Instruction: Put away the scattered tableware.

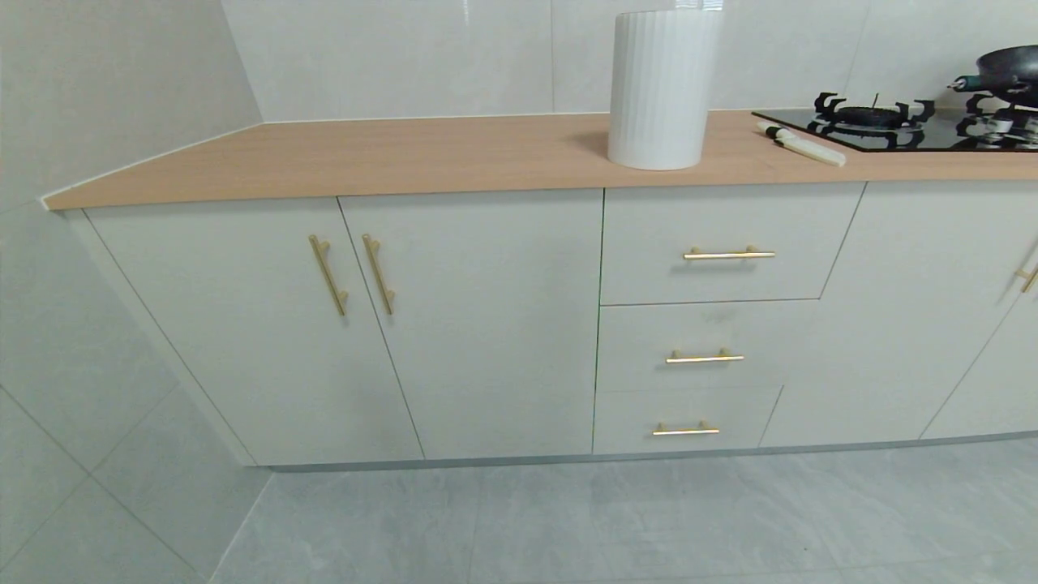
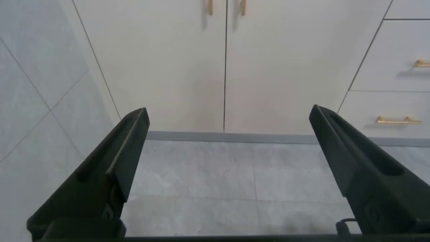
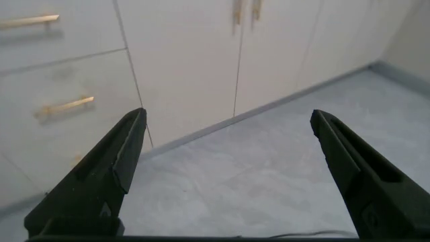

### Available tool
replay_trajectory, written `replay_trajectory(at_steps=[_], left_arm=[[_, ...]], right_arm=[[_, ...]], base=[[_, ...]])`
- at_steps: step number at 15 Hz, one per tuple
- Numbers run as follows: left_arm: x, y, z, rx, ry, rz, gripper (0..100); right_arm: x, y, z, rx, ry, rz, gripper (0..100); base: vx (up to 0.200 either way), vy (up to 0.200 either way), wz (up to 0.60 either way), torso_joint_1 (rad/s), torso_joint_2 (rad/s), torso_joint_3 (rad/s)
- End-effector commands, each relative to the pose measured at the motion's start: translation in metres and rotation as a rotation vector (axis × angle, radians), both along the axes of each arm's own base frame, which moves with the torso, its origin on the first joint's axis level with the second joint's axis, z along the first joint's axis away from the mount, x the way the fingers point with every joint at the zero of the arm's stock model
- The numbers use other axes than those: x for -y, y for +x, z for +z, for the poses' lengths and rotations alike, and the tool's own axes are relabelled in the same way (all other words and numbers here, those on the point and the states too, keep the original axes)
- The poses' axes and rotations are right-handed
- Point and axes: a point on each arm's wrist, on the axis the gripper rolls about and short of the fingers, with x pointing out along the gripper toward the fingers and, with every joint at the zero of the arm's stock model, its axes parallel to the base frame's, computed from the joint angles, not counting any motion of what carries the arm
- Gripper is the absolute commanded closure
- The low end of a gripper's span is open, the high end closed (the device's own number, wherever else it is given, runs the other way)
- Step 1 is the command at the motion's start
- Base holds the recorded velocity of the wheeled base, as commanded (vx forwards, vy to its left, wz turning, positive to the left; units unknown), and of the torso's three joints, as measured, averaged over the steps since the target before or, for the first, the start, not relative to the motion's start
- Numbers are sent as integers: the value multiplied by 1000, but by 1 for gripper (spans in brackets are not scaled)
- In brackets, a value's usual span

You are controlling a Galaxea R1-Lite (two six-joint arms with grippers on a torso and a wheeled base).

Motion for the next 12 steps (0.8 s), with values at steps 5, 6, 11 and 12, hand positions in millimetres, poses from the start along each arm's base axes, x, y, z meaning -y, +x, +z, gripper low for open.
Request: replay_trajectory(at_steps=[5,6,11,12], left_arm=[[0,0,0,0,0,0,0],[0,0,0,0,0,0,0],[0,0,0,0,0,0,0],[0,0,0,0,0,0,0]], right_arm=[[-2,-10,-21,44,14,-67,0],[-5,-5,-27,53,52,107,0],[-11,24,-70,11,-39,379,0],[-12,24,-67,56,-46,433,0]], base=[[0,0,0,0,0,0],[0,0,0,0,0,0],[0,0,0,0,0,0],[0,0,0,0,0,0]])
